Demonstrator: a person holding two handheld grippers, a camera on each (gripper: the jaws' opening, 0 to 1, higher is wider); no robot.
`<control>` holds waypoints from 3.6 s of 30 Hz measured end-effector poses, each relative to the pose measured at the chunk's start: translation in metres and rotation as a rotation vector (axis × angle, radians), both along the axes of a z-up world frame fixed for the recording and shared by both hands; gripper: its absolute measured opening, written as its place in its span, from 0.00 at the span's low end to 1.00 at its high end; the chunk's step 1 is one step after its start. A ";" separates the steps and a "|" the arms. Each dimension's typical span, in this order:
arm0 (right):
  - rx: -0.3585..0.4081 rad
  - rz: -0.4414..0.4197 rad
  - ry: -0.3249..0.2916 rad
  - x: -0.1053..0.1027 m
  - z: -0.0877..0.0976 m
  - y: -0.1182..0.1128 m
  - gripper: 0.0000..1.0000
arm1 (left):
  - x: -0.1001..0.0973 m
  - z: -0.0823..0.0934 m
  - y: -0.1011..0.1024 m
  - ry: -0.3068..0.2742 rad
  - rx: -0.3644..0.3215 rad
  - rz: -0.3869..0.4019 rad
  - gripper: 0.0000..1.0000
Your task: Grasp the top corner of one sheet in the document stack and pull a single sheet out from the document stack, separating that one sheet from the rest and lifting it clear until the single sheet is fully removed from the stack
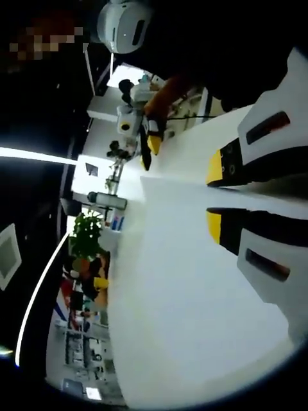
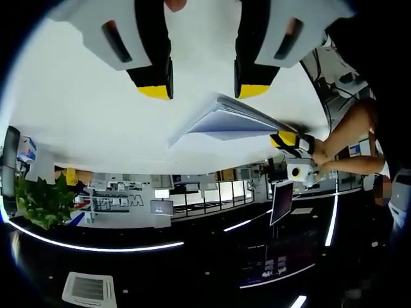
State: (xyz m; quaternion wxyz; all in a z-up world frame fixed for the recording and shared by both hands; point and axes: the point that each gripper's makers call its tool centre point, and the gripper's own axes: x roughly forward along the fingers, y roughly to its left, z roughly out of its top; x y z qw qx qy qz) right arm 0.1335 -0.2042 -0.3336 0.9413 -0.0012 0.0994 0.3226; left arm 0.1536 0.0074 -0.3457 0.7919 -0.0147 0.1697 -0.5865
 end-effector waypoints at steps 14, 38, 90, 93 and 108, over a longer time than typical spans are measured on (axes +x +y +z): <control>0.004 0.026 -0.039 0.002 0.015 0.013 0.38 | -0.001 0.003 0.000 -0.030 -0.007 -0.001 0.14; -0.010 0.030 -0.048 0.004 0.016 0.018 0.37 | 0.000 0.005 0.001 -0.019 -0.015 -0.014 0.12; -0.010 0.017 -0.049 0.004 0.016 0.014 0.37 | -0.006 0.000 0.001 -0.182 0.052 -0.043 0.11; -0.011 0.021 -0.048 0.003 0.016 0.015 0.37 | -0.005 0.001 0.002 -0.170 0.041 -0.043 0.11; -0.013 0.021 -0.045 0.003 0.015 0.015 0.37 | -0.003 0.005 0.004 -0.032 -0.022 -0.057 0.08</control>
